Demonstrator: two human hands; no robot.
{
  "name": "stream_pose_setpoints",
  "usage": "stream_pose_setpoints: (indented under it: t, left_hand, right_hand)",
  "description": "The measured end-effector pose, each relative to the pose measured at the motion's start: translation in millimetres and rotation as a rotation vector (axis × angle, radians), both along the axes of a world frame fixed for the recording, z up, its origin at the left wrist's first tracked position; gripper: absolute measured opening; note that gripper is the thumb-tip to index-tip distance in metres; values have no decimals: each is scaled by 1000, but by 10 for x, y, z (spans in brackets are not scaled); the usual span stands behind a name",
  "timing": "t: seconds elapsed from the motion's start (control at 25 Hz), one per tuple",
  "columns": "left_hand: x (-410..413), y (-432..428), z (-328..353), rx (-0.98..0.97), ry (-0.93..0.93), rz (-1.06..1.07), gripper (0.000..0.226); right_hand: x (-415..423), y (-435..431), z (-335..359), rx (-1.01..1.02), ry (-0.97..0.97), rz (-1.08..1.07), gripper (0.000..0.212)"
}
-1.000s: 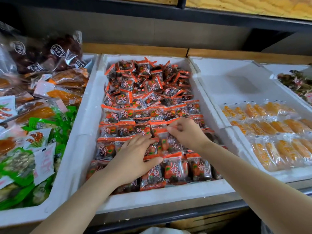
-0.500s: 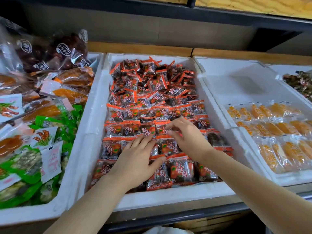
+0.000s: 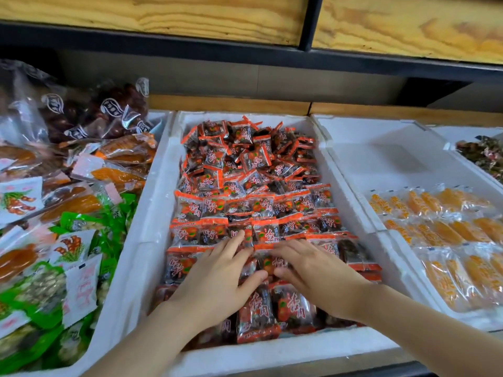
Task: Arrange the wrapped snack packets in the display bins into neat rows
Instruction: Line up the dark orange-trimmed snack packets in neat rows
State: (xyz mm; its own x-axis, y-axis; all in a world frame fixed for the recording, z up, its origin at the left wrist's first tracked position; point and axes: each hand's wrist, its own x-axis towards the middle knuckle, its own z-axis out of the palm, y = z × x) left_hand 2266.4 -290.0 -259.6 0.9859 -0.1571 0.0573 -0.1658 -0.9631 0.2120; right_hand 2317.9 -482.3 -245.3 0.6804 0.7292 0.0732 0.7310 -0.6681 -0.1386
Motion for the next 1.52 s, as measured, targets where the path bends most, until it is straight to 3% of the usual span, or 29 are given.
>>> stream_pose_setpoints:
  t: [0.2,0.44,0.64,0.88,0.96,1.04,1.12,1.2,1.4,1.52]
  left_hand:
    - [654,232,366,-7,-149,32,53]
    - [1762,300,293,-26,-49,75,56]
    - [2330,215,95,-90,25,131,69]
    - [2550,209,141,-184,2,248,92]
    - [2525,210,150,-272,-77,265,84]
    - [2478,224,156,-379,-185,262,52]
    - [2406,259,182,-420,-314,273,34]
    - [2343,291,224,-526,-450,266,28]
    - [2211,287,487,-842,-697,288,24]
    - [2183,264,540,-1120,-642,430,30]
  right_hand:
    - [660,69,308,210,31,-211,39]
    - [1672,268,175,303,169,-449,48]
    - [2048,483,22,202,201,-553,28]
    - [2261,533,7,250,357,-647,40]
    - [2295,534,13,268,406,-659,42]
    - [2272,539,14,324,423,-646,34]
    - [2235,520,18,446,371,-638,30]
    - [2163,473,58,589,290,-632,41]
    - [2023,327,218,762,206,-542,44]
    - [1989,278,327,939,261,-508,43]
